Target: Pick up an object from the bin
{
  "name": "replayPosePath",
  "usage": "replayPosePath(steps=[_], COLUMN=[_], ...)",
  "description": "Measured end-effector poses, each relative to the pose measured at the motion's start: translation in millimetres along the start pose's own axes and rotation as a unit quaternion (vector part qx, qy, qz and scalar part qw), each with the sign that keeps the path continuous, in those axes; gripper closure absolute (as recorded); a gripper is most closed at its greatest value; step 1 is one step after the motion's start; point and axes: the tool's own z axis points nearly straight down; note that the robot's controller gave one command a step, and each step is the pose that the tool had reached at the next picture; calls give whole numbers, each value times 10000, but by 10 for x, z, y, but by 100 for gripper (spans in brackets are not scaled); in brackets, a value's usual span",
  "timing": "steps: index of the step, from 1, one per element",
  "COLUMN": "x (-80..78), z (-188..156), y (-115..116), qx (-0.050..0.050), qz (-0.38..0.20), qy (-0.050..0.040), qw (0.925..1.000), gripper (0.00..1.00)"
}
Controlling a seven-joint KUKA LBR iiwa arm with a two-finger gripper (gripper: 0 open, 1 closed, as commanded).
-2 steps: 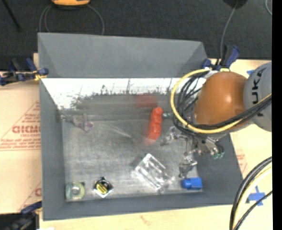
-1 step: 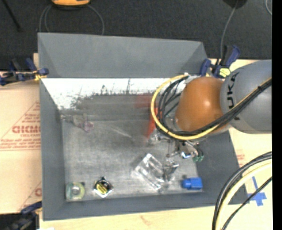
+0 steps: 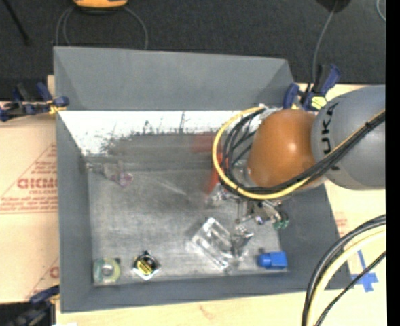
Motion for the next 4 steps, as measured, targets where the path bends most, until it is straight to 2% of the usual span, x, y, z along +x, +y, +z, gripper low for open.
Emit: replayPosePath(steps=[1, 2, 3, 4], x=[20, 25, 41, 37], z=[13, 12, 17, 11], y=[33, 19, 222, 130], qx=[-6, 6, 16, 20], qz=[-1429, -1232, 1671, 1758], qy=[2, 3, 75, 37], qw=[9897, 9924, 9859, 9844], gripper=[0, 0, 0, 0])
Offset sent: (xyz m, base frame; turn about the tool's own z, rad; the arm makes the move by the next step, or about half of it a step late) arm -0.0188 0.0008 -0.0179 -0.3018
